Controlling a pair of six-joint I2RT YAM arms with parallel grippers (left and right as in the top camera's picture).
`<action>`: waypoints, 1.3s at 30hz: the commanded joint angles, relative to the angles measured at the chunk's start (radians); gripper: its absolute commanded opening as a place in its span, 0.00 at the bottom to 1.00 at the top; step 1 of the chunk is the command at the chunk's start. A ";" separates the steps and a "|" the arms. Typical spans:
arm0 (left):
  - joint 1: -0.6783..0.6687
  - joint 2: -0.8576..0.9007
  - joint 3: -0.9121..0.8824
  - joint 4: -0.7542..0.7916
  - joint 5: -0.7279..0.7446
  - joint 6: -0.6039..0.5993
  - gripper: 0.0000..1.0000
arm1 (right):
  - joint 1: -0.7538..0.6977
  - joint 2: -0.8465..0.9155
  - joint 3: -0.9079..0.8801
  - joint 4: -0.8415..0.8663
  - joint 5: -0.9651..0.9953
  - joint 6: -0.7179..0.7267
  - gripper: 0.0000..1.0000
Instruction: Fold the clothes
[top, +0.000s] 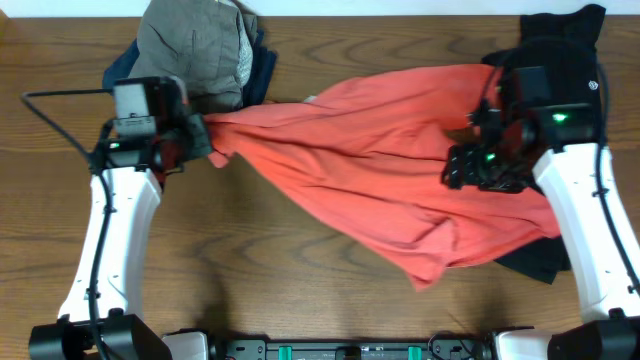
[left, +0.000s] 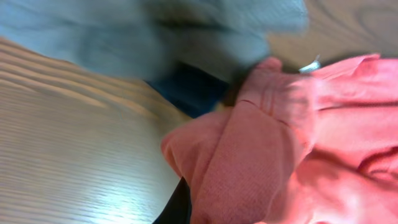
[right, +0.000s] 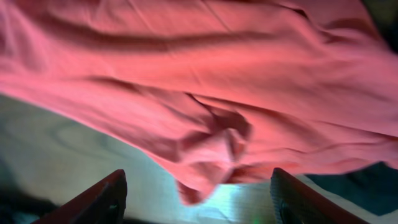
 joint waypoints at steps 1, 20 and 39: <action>0.046 0.001 0.010 0.023 -0.017 -0.001 0.06 | 0.071 -0.010 -0.031 -0.001 0.012 -0.069 0.72; 0.072 0.001 0.010 0.027 -0.017 0.003 0.06 | 0.234 -0.010 -0.515 0.425 0.117 -0.010 0.74; 0.072 -0.045 0.018 -0.013 -0.017 0.006 0.06 | 0.188 -0.089 -0.518 0.600 0.068 0.047 0.01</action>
